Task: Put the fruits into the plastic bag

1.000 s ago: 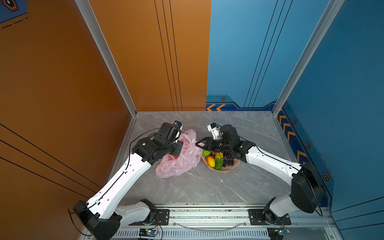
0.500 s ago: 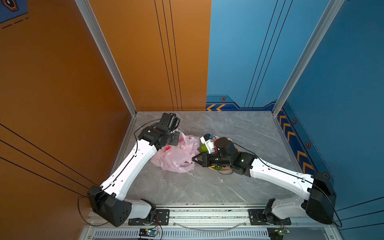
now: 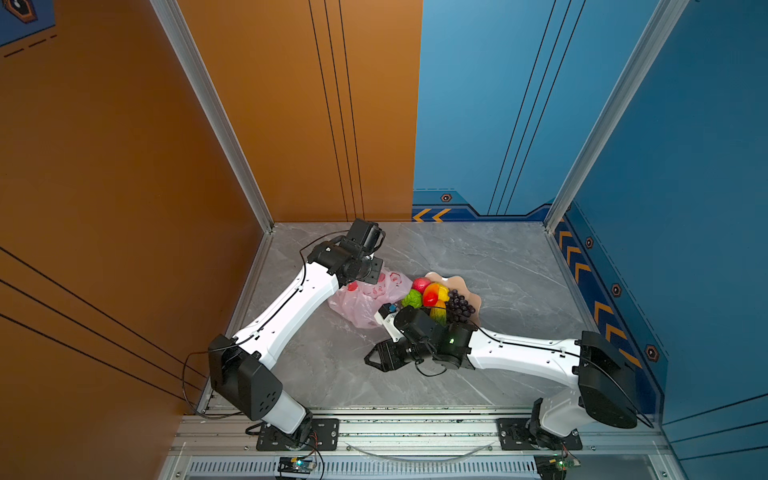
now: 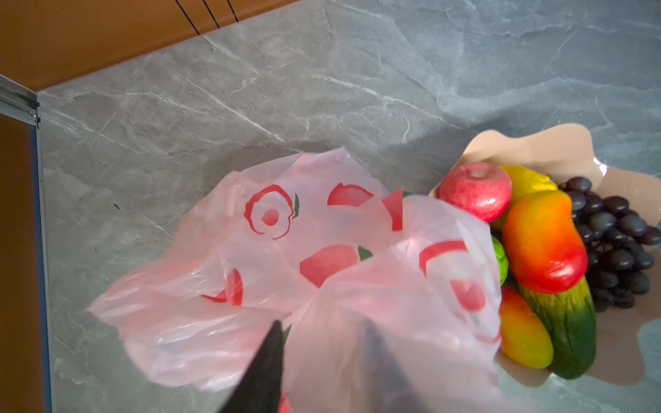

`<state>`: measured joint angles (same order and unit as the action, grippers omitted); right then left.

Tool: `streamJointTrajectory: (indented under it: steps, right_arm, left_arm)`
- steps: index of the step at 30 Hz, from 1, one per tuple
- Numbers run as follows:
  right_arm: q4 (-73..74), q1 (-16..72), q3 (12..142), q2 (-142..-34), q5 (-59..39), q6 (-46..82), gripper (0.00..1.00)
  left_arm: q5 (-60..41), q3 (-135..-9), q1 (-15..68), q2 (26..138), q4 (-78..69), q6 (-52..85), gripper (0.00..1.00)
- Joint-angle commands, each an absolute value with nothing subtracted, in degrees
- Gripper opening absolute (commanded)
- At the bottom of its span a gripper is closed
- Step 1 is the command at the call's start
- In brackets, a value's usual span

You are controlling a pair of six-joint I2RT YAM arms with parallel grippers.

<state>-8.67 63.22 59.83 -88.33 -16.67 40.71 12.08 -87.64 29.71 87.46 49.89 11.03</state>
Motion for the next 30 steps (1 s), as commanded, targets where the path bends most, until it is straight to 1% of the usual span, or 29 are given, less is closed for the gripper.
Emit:
streamJointTrajectory:
  steps: [1,5,8,11,12,13,17,22,27,30]
  right_arm:
    - [-16.3,60.6,62.1,-81.5,-14.7,37.7,0.67]
    - [-25.1,56.5,63.4,-75.2,-10.9,35.3,0.76]
    - [-30.4,52.8,64.6,-73.2,-6.4,33.4,0.82]
    - [-34.3,50.2,67.7,-76.4,-5.0,29.9,0.91]
    - [-35.1,50.0,69.3,-78.6,-5.4,28.0,0.97]
    - [-35.8,50.1,70.9,-80.6,-5.5,26.4,1.00]
    - [-37.1,51.0,77.8,-90.3,-4.0,22.5,1.00]
    - [-37.1,51.3,86.6,-101.1,-0.7,23.7,0.99]
    - [-37.0,51.3,93.3,-108.8,4.3,26.1,0.93]
    - [-37.3,51.3,96.1,-112.0,5.7,27.6,0.86]
  left_arm:
    - [10.5,-85.2,29.3,83.2,50.3,11.8,0.66]
    - [12.0,-82.4,29.9,76.8,50.5,13.7,0.82]
    - [13.2,-80.1,30.3,70.8,51.8,16.7,0.91]
    - [13.9,-78.2,31.0,66.0,54.9,20.8,0.93]
    - [14.0,-77.2,31.7,64.6,55.8,22.4,0.93]
    - [14.3,-76.1,32.4,63.3,56.5,24.1,0.94]
    - [16.0,-70.5,35.7,59.2,58.3,30.4,0.95]
    - [18.0,-65.2,37.9,54.4,58.8,36.1,0.95]
    - [17.7,-61.6,38.0,50.3,58.7,38.0,0.95]
    - [16.9,-60.2,38.1,49.0,58.6,39.1,0.95]
